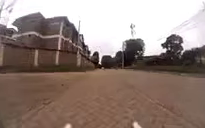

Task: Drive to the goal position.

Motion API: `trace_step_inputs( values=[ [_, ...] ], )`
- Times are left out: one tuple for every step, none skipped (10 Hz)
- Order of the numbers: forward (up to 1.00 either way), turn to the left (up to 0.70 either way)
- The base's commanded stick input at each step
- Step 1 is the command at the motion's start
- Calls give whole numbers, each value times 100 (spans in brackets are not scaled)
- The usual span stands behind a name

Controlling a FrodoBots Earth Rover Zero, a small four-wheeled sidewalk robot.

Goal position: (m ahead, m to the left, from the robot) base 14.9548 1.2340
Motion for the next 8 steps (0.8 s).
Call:
trace_step_inputs(
  values=[
    [70,-22],
    [70,-35],
    [70,-35],
    [70,-35],
    [70,0],
    [70,0],
    [70,0],
    [70,0]
  ],
)
